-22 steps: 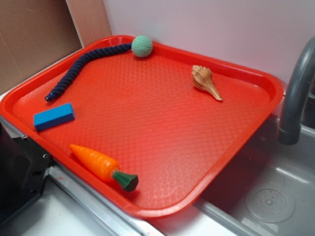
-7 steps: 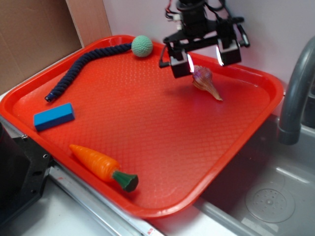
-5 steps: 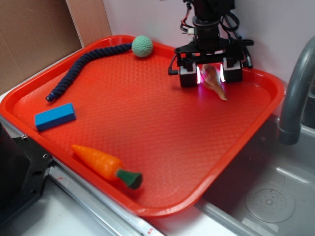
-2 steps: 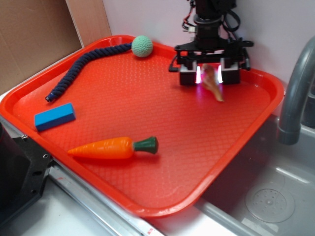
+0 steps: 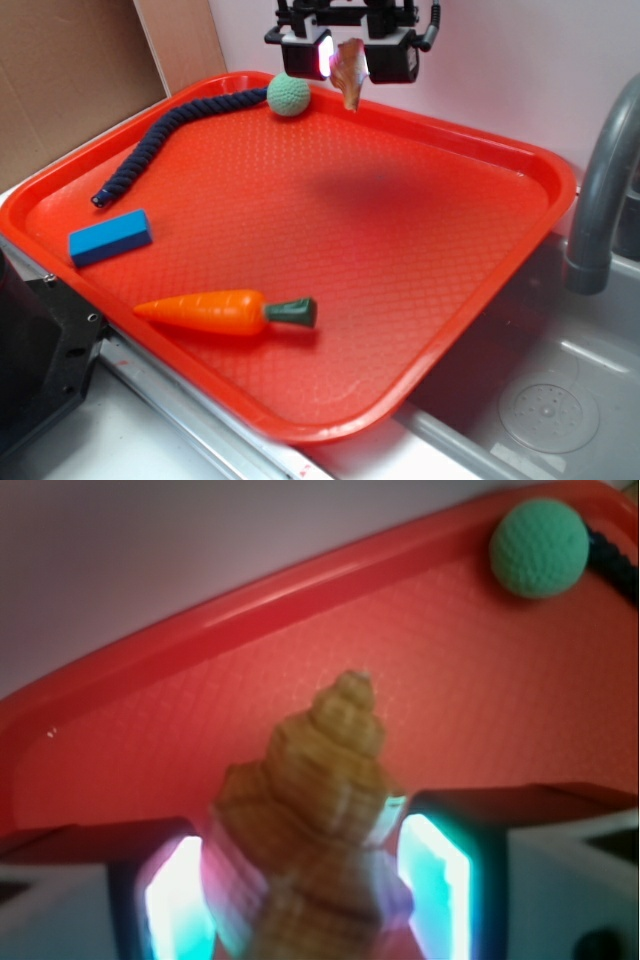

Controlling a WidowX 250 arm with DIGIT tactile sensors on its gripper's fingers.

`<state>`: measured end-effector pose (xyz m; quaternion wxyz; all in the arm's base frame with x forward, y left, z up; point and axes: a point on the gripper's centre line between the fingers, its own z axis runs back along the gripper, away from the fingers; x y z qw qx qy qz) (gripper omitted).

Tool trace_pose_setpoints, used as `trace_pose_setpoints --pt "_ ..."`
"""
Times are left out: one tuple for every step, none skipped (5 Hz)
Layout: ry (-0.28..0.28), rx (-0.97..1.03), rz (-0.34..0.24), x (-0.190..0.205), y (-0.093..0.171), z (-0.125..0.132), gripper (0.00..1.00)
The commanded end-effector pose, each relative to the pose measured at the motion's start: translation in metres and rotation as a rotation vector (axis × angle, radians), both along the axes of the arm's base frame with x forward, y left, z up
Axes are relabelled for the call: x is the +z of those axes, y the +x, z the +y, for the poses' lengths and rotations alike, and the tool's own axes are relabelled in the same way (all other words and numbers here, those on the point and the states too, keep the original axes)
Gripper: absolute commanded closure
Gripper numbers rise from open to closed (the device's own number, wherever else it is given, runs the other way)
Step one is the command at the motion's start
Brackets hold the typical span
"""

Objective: Grab the shell.

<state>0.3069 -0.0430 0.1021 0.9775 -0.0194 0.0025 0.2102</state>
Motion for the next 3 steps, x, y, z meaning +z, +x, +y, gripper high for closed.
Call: trace_pose_setpoints --pt "-0.025 -0.147 -0.140 0.064 -0.059 0.046 1.00" --pt "-0.038 -0.162 -0.175 0.064 -0.080 0.050 1.00" --pt "-0.053 -0.182 -0.152 0.059 -0.083 0.050 1.00"
